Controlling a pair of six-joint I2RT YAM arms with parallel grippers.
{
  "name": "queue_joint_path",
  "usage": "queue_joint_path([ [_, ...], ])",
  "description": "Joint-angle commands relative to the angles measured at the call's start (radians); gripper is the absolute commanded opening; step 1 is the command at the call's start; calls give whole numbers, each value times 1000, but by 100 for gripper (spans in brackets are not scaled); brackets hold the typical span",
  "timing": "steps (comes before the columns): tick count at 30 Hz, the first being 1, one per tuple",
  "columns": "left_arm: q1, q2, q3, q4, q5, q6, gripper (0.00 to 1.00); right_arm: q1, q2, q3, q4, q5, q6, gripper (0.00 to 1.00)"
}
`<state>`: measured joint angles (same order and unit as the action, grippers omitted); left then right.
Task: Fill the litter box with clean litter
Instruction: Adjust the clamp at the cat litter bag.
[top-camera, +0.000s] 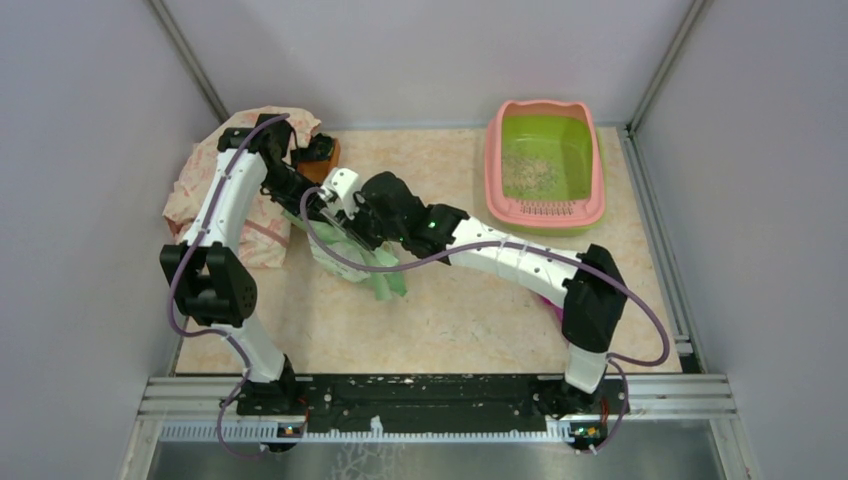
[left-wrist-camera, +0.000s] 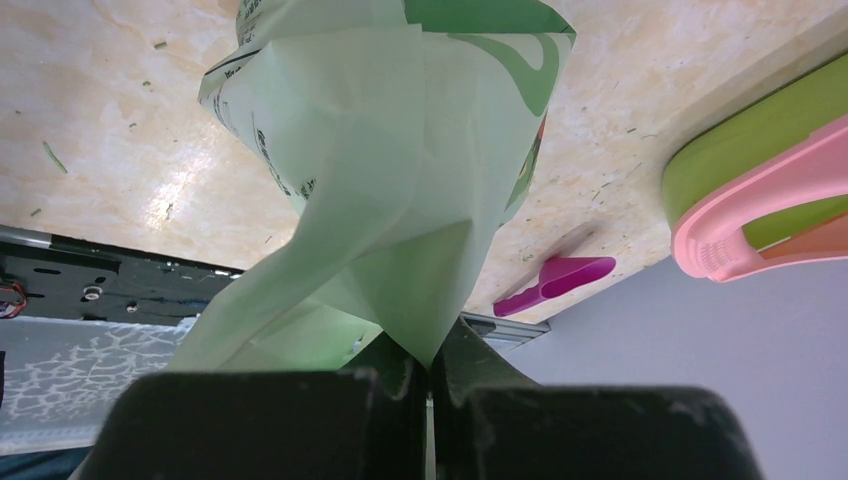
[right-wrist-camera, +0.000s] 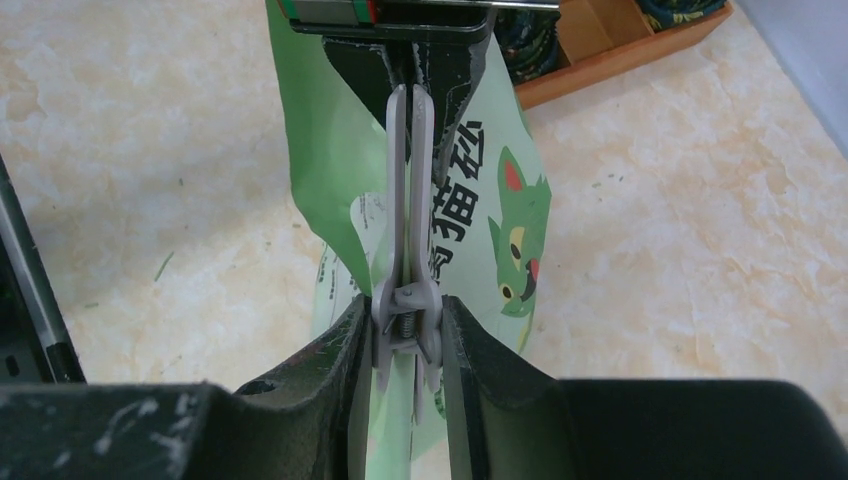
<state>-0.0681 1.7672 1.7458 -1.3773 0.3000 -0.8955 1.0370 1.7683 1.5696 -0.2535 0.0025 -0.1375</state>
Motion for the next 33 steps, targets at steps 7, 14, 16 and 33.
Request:
queue_joint_path([
  [7,16,-73,38,-12,23,8,0,-24,77,249,-322,2,-14,0],
  [14,16,-73,44,-14,21,9,0,-30,120,344,-425,-30,-35,0],
  [16,16,-73,44,-14,20,9,0,-35,140,394,-477,-31,-41,0],
  [33,16,-72,66,-16,17,9,0,-46,257,595,-692,-56,-76,0],
])
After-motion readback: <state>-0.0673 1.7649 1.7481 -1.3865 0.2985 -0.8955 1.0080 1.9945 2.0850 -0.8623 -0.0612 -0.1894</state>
